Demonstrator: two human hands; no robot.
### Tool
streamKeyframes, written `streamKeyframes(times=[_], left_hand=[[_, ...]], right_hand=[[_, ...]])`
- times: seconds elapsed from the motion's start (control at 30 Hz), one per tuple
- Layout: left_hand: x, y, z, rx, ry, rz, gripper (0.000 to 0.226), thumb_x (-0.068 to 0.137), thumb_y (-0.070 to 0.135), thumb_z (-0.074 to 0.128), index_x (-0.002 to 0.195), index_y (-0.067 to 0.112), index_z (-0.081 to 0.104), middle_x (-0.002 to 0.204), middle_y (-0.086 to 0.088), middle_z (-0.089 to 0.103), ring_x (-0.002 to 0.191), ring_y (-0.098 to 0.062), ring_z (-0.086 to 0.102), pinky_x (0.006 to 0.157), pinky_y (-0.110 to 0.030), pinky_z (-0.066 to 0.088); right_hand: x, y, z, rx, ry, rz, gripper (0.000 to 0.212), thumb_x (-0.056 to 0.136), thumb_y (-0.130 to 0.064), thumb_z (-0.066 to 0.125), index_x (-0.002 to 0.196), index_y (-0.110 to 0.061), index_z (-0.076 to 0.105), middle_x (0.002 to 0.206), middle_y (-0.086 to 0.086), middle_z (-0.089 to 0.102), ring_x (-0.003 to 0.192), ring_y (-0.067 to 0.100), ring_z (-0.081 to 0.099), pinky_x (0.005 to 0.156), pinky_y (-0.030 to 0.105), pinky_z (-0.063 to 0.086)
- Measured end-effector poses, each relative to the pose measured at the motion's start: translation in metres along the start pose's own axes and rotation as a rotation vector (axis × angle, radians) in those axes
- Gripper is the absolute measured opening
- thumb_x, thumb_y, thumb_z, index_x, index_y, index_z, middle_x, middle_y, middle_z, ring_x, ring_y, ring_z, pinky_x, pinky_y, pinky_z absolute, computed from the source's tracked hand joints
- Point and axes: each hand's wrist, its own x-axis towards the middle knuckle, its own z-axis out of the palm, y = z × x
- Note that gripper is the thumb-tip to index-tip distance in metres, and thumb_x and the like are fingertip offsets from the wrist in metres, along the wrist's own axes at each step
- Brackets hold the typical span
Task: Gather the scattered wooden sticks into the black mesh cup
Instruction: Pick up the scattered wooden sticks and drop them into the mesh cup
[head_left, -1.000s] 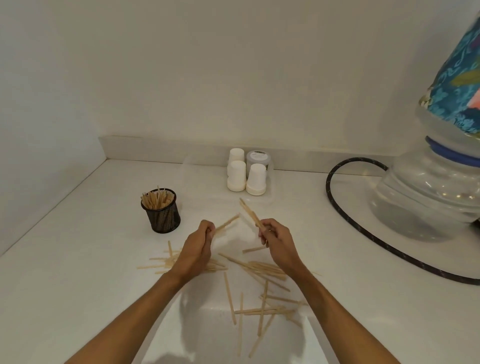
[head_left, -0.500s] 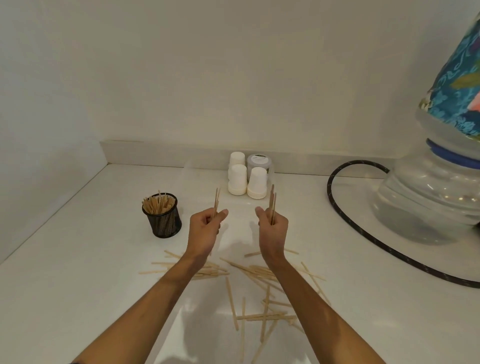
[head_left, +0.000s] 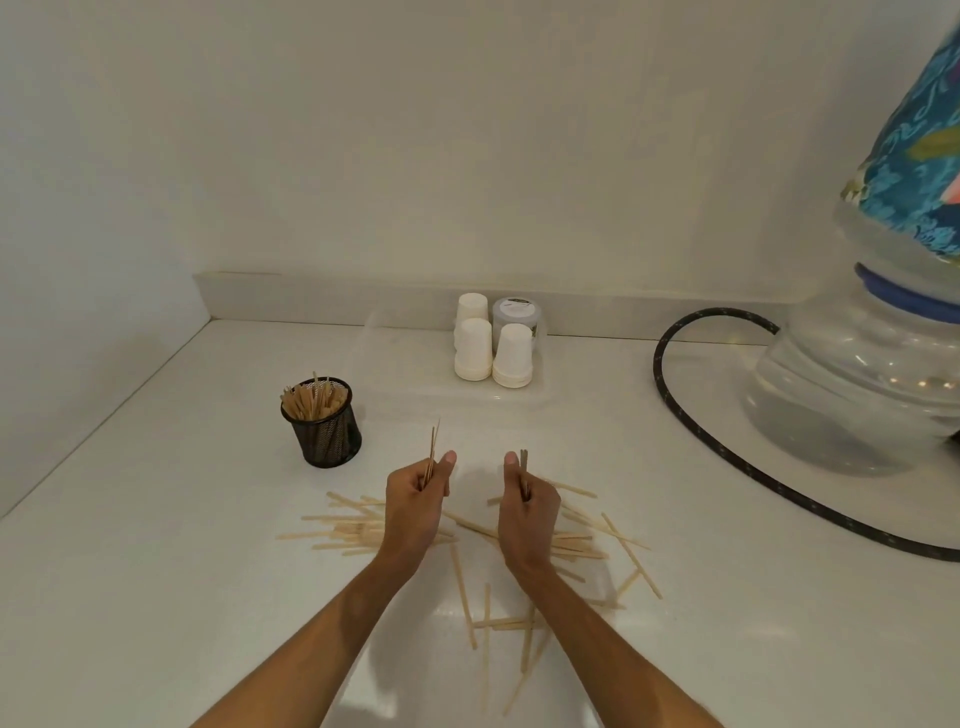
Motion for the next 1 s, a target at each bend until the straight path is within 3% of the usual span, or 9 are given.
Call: streamKeyframes(times=[0.17,0.3,0.43,0.63,0.77,0.87,1.0], left_hand=[[-0.007,-0.009,0.000,0.037,-0.006,-0.029,0.054,0.094,0.031,0.061,0.054,0.006,0.036,0.052,-0.009,0.029,0.050,-0.018,0.028,0.050,-0.028,0.031],[-0.005,-0.007,-0.002,0.045,-0.003,-0.028,0.057,0.091,0.028,0.066,0.050,0.005,0.033,0.050,-0.010,0.027,0.048,-0.018,0.026,0.047,-0.024,0.032],[-0.003,-0.004,-0.002,0.045,-0.017,0.012,0.058,0.089,0.021,0.069,0.047,0.012,0.031,0.048,-0.010,0.025,0.047,-0.019,0.024,0.048,-0.025,0.031],[-0.014,-0.015,0.001,0.088,-0.016,-0.037,0.057,0.094,0.033,0.061,0.049,0.009,0.036,0.046,-0.009,0.029,0.044,-0.018,0.028,0.048,-0.029,0.030],[-0.013,-0.009,0.001,0.058,0.001,-0.030,0.057,0.099,0.036,0.051,0.050,0.009,0.038,0.044,-0.004,0.029,0.041,-0.013,0.026,0.043,-0.024,0.025],[-0.008,-0.003,-0.001,0.046,-0.004,0.044,0.060,0.096,0.025,0.060,0.048,0.003,0.033,0.045,-0.006,0.028,0.043,-0.014,0.026,0.044,-0.021,0.029],[-0.008,-0.006,0.000,0.054,-0.023,0.041,0.060,0.086,0.016,0.073,0.049,0.001,0.028,0.047,-0.008,0.024,0.048,-0.019,0.022,0.048,-0.026,0.029]], right_hand=[[-0.009,0.007,-0.002,-0.017,-0.027,0.055,0.058,0.098,-0.028,0.057,0.051,-0.013,0.027,0.048,0.004,0.023,0.048,0.018,0.022,0.049,0.031,0.027],[-0.005,0.004,-0.002,-0.044,-0.038,0.091,0.053,0.087,-0.018,0.070,0.054,-0.012,0.029,0.051,0.001,0.027,0.052,0.018,0.028,0.056,0.035,0.036],[-0.003,0.002,0.000,-0.013,-0.026,0.059,0.053,0.087,-0.015,0.070,0.057,-0.004,0.028,0.053,0.003,0.025,0.052,0.020,0.026,0.051,0.037,0.035],[-0.016,0.007,-0.002,-0.015,-0.074,0.042,0.058,0.099,-0.027,0.055,0.052,-0.024,0.022,0.050,-0.001,0.020,0.049,0.012,0.019,0.048,0.027,0.021],[-0.013,0.002,-0.002,0.011,-0.032,0.026,0.057,0.102,-0.026,0.049,0.050,-0.020,0.024,0.047,-0.003,0.023,0.047,0.012,0.021,0.046,0.024,0.021],[-0.010,-0.001,-0.003,0.041,-0.035,-0.023,0.053,0.099,-0.014,0.055,0.054,-0.008,0.028,0.050,0.002,0.026,0.049,0.015,0.024,0.049,0.031,0.026],[-0.010,0.001,-0.002,-0.027,-0.081,-0.007,0.052,0.090,-0.012,0.066,0.053,-0.019,0.032,0.048,-0.009,0.027,0.049,0.007,0.026,0.050,0.020,0.027]])
